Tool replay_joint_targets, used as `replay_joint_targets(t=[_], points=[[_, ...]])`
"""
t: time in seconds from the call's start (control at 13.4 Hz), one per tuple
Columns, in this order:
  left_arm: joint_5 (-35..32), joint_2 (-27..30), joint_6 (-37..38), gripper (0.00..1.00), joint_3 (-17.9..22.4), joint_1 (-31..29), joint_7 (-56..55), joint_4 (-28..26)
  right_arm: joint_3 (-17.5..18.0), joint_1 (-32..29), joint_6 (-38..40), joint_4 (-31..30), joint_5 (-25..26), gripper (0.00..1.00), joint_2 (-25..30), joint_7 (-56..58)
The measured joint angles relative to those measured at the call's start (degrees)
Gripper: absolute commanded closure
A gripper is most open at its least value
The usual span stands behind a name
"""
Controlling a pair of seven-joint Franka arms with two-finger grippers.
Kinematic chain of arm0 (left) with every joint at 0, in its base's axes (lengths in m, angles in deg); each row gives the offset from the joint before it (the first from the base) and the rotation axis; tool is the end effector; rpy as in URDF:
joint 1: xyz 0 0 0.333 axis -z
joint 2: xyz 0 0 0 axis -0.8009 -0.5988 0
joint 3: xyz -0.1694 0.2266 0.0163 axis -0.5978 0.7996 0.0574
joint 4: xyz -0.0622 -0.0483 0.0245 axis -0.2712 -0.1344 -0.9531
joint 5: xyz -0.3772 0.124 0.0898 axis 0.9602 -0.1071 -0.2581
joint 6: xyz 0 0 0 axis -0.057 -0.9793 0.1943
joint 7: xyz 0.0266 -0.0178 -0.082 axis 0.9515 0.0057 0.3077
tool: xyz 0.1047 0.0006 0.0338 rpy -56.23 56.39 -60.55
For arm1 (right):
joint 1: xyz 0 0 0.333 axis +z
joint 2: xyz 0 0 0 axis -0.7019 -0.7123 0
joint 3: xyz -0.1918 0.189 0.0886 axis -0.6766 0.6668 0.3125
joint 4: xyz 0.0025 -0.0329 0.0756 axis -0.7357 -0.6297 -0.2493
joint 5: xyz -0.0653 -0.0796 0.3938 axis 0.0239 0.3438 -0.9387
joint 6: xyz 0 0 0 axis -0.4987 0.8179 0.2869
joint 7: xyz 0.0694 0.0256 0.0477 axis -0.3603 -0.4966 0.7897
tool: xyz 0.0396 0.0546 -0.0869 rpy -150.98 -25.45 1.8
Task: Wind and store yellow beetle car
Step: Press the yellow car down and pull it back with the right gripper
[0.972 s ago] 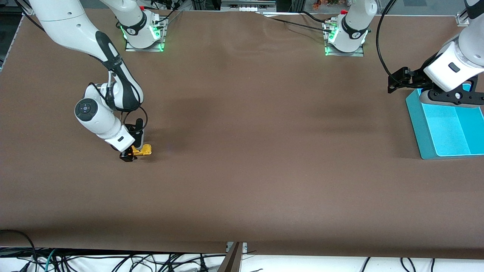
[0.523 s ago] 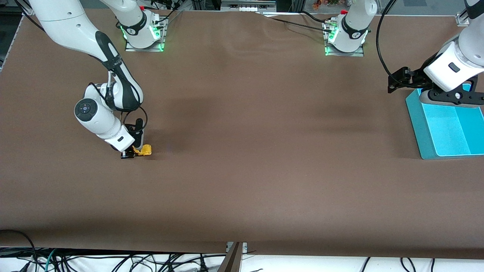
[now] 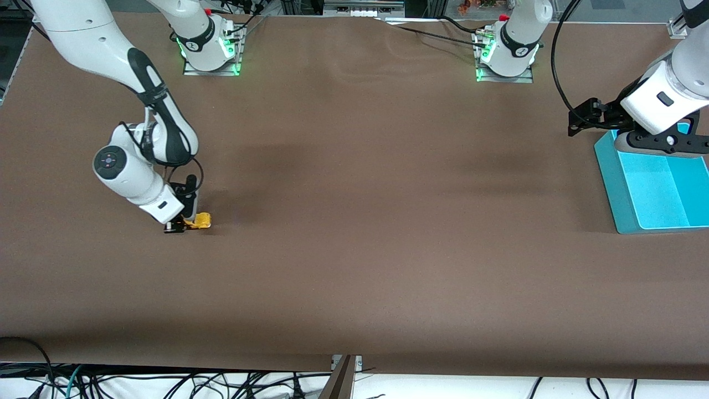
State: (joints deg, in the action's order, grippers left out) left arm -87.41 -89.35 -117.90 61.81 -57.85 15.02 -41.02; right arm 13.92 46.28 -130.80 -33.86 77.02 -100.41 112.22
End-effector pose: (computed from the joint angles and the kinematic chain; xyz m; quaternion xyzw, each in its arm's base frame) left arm 0.5666 -0.0607 0.5668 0.9975 -0.0362 -0.0600 0.0035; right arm 0.5889 0.0036 0.1482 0.6754 0.7356 0.0320 0.0406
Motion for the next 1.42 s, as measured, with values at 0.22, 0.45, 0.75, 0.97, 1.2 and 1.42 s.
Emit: replay_joint_targets(t=[0.22,0.45,0.75,0.97,1.2,1.42], points=[[0.00,0.00,0.01,0.00,0.01,0.00,0.00,0.00,0.05,-4.80,-0.11,0.50,-0.12,0.82,-0.33,5.43],[0.00,0.00,0.05,0.00,0.05,-0.01,0.00,0.00,0.75,-8.65,-0.09,1.32,-0.35,0.82,-0.85,9.23],[0.00,0.00,0.08,0.00,0.13,-0.08,0.00,0.00,2.30,-10.74,-0.01,1.51,-0.35,0.07,-0.98,10.04],[0.00,0.00,0.20,0.00,0.17,-0.28,0.00,0.00,2.78,-10.85,0.33,1.50,-0.81,0.00,-2.10,10.07],[0.00,0.00,0.22,0.00,0.16,-0.29,0.00,0.00,3.54,-10.86,1.13,2.90,-0.92,0.00,-3.93,10.07],[0.00,0.00,0.23,0.00,0.16,-0.31,0.00,0.00,3.69,-10.87,5.47,5.79,-1.09,0.00,-3.96,10.07]])
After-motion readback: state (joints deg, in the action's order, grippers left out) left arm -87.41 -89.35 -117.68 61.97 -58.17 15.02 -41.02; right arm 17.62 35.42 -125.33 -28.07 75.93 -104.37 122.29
